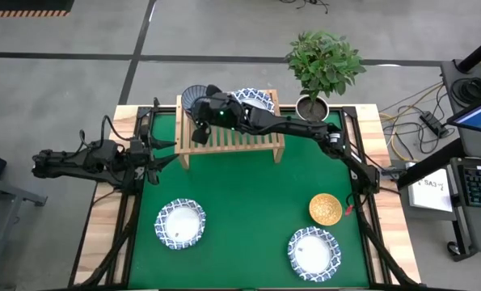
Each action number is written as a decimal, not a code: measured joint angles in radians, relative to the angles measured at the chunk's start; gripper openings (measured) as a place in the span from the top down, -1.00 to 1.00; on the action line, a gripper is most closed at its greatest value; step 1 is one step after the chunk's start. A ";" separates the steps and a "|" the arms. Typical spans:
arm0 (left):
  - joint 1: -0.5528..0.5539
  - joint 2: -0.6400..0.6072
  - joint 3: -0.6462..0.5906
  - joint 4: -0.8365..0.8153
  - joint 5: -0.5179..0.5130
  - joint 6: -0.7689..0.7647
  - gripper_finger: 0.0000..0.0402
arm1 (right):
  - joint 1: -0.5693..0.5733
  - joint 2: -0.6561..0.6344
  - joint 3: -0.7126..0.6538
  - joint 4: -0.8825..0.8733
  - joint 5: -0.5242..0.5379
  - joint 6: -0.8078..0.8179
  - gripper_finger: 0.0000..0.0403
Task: Place and stack bowls onto a shelf
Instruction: Stack the dark blue bowl on top of the orange bowl on the shelf, then stack the white bowl on top of the white bowl on the shelf
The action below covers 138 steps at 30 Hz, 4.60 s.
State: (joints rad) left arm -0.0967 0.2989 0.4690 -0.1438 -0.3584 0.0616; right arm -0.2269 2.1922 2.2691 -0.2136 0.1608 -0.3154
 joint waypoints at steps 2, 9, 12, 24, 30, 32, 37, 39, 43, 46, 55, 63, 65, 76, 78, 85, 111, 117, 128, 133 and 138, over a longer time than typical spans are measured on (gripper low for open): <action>0.000 0.000 0.000 -0.001 0.000 0.000 0.18 | 0.006 -0.015 0.009 -0.027 0.003 -0.012 0.86; 0.000 0.000 0.000 -0.010 0.000 0.000 0.18 | 0.048 -0.081 0.065 -0.310 -0.001 0.030 0.86; 0.000 0.000 0.000 -0.010 -0.001 0.000 0.18 | 0.069 -0.121 0.068 -0.465 -0.002 0.079 0.86; 0.000 0.025 0.000 0.003 -0.288 -0.060 0.28 | 0.172 -0.310 -0.174 -0.702 -0.031 0.182 0.94; 0.001 0.048 0.000 0.063 -0.342 -0.071 0.68 | 0.242 -0.495 -0.503 -0.540 -0.029 0.222 0.96; 0.003 0.065 0.000 0.112 -0.389 -0.072 0.86 | 0.265 -0.555 -0.604 -0.474 -0.030 0.236 0.96; 0.027 0.130 0.017 0.251 -0.427 -0.001 0.96 | 0.312 -0.715 -0.808 -0.290 -0.028 0.253 0.96; 0.048 0.162 0.055 0.253 -0.429 0.005 0.99 | 0.329 -0.768 -0.880 -0.237 -0.026 0.256 0.96; 0.108 0.236 0.156 0.176 -0.429 0.034 1.00 | 0.362 -0.855 -1.000 -0.144 -0.030 0.271 0.96; 0.176 0.296 0.241 0.065 -0.428 0.040 1.00 | 0.374 -0.913 -1.073 -0.079 -0.028 0.279 0.96; 0.494 0.535 0.427 -0.290 -0.239 -0.018 1.00 | 0.393 -0.993 -1.240 0.088 -0.028 0.292 0.96; 0.625 0.643 0.456 -0.318 -0.026 -0.028 1.00 | 0.393 -0.995 -1.295 0.120 -0.028 0.316 0.96; 0.624 0.642 0.456 -0.317 -0.020 -0.044 1.00 | 0.393 -0.995 -1.301 0.115 -0.028 0.316 0.96; 0.609 0.567 0.462 -0.311 -0.001 -0.117 1.00 | 0.393 -0.995 -1.308 0.116 -0.028 0.313 0.96; 0.605 0.561 0.464 -0.300 0.070 -0.129 1.00 | 0.393 -0.995 -1.308 0.126 -0.027 0.305 0.96; 0.548 0.586 0.447 -0.119 0.262 -0.163 1.00 | 0.392 -0.995 -1.308 0.191 0.116 0.300 0.96; 0.528 0.920 0.453 0.264 0.140 -0.069 1.00 | 0.393 -0.992 -1.310 0.165 0.181 0.324 0.96; 0.531 0.909 0.453 0.265 0.131 -0.078 1.00 | 0.393 -0.992 -1.312 0.165 0.181 0.324 0.96; 0.553 0.936 0.453 0.236 0.129 -0.099 1.00 | 0.393 -0.992 -1.320 0.166 0.181 0.328 0.96; 0.553 0.929 0.453 0.239 0.129 -0.101 1.00 | 0.393 -0.992 -1.322 0.166 0.181 0.331 0.96; 0.553 0.892 0.453 0.240 0.129 -0.089 1.00 | 0.393 -0.992 -1.322 0.166 0.181 0.331 0.96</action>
State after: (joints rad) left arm 0.4564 1.1913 0.9222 0.0961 -0.2295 -0.0269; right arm 0.1658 1.2003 0.9474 -0.0479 0.3420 0.0158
